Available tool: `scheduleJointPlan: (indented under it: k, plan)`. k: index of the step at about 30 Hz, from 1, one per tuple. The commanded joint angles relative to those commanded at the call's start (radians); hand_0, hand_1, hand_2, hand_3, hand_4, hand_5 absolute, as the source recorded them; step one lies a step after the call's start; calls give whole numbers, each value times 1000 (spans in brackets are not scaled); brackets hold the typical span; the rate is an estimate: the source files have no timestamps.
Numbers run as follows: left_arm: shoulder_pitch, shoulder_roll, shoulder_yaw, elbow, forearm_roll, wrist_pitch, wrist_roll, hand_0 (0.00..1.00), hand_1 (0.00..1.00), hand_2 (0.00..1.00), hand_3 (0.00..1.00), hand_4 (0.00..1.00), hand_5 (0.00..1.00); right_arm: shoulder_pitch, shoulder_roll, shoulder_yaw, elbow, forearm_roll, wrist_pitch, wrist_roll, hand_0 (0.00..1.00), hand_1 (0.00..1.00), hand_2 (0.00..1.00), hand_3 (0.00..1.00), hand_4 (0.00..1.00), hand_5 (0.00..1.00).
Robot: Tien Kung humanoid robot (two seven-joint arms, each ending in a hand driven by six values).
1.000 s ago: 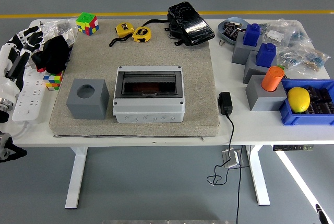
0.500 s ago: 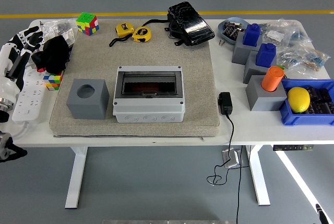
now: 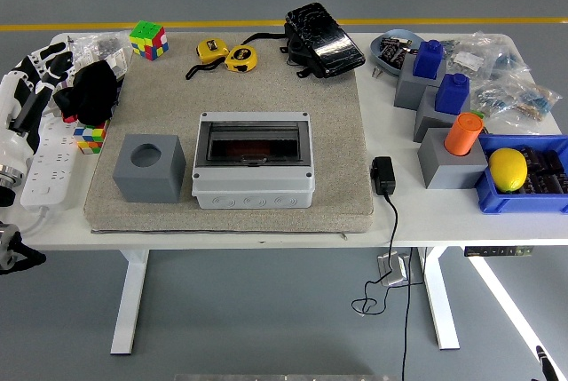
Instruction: Fetch the battery,place it into the box,close the lid of the box
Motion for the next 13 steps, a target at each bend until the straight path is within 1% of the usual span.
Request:
scheduleJointPlan:
  k: [13]
  plan:
    - [-2,-1,-3,0,-2,2,-2,843,823,821,811,998,738,1,1,1,0,1,1,2,819,766,748,792,998,998]
